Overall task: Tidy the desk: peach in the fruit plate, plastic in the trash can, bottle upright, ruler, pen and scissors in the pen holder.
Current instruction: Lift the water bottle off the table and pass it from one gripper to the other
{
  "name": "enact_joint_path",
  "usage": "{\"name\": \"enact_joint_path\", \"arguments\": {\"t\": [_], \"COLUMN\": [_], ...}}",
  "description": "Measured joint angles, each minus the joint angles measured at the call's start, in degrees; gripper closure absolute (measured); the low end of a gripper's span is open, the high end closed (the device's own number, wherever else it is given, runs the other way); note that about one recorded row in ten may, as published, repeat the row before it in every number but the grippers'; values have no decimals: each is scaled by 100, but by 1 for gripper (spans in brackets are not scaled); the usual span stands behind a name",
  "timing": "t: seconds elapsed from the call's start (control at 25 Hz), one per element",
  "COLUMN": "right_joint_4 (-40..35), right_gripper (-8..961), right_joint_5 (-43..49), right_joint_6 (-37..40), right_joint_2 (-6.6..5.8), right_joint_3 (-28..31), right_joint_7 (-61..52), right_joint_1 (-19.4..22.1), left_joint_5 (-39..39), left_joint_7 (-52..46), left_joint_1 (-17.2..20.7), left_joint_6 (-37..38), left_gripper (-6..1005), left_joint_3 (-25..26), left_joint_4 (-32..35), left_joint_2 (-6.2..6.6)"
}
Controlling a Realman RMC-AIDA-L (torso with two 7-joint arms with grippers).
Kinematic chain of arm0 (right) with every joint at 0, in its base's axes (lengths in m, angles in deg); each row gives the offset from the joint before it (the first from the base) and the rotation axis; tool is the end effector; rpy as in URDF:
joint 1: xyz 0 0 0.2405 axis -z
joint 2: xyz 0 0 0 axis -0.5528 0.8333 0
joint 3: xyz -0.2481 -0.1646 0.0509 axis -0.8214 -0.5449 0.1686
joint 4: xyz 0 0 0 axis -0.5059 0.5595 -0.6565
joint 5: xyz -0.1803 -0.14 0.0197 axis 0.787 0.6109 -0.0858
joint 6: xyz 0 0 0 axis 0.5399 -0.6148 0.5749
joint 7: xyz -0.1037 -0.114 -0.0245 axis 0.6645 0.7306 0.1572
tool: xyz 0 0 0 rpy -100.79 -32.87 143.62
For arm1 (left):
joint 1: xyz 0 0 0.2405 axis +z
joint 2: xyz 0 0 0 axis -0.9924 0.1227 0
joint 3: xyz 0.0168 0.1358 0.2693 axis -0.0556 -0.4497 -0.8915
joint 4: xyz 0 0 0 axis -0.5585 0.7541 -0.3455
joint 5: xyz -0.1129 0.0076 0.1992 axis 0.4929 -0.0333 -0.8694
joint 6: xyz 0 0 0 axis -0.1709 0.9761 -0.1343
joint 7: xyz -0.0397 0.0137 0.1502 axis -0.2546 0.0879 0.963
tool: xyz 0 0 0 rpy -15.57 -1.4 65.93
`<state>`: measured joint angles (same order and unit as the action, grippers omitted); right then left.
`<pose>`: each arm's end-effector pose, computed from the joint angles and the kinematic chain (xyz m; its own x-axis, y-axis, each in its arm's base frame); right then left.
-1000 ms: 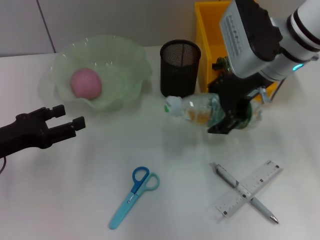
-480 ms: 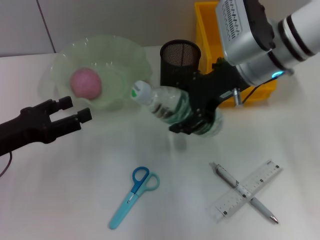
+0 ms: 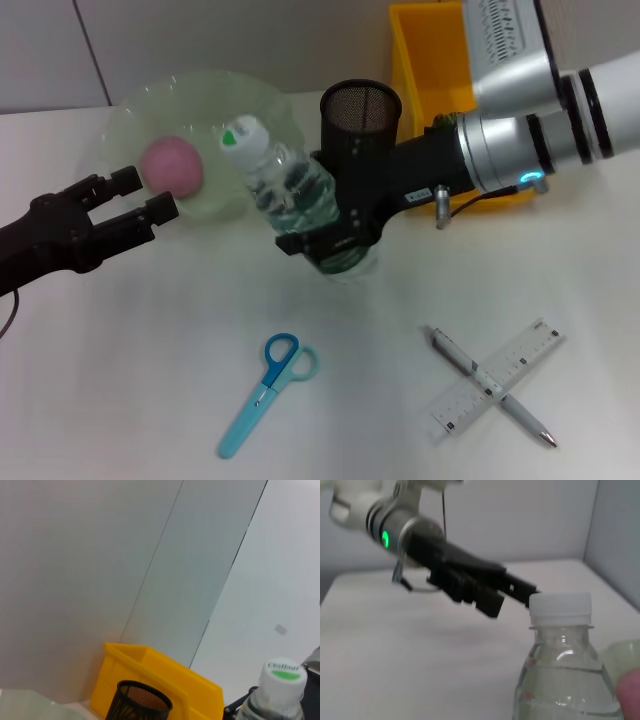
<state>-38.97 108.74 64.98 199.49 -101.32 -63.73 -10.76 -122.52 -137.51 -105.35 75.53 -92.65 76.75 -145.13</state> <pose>0.1789 0.4343 -0.0620 0.9609 -0.0490 -0.2724 -0.0871 -0.9877 -0.1295 -0.3184 0.3477 -0.0034 0.5583 0.3529 0.7509 0.6191 -0.7797 -0.0938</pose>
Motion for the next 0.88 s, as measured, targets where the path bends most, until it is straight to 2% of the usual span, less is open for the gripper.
{"name": "enact_joint_path", "arguments": {"t": [0.4,0.44,0.52,0.64,0.88], "right_joint_4": [979,1113,1172,1412,1635], "right_gripper": [191,191,192,192,191], "right_joint_5": [-1050,-1246,-1366,-1843,-2165], "right_joint_6": [-451,-473,-479,-484,-542], "right_joint_2": [21,26,29,34,48], "right_joint_3": [-155,-272,-350,-563,-729], "right_joint_7": [517,610,668,942,1142], "right_joint_1": [-12,-23,-23,-23,-37], "left_joint_5": [434,728,817,852,862], "left_joint_7": [536,891,1023,1107,1239], "left_joint_1": [-19,-34,-53,-91,-139], "left_joint_6": [147,257,281,307,436], "left_gripper": [217,217,218,218,219], "left_joint_3": [14,10,-6,-14,-29], "left_joint_4": [-447,-627,-715,-818,-947], "left_joint_2": [-9,-15,-21,-18,-31]}}
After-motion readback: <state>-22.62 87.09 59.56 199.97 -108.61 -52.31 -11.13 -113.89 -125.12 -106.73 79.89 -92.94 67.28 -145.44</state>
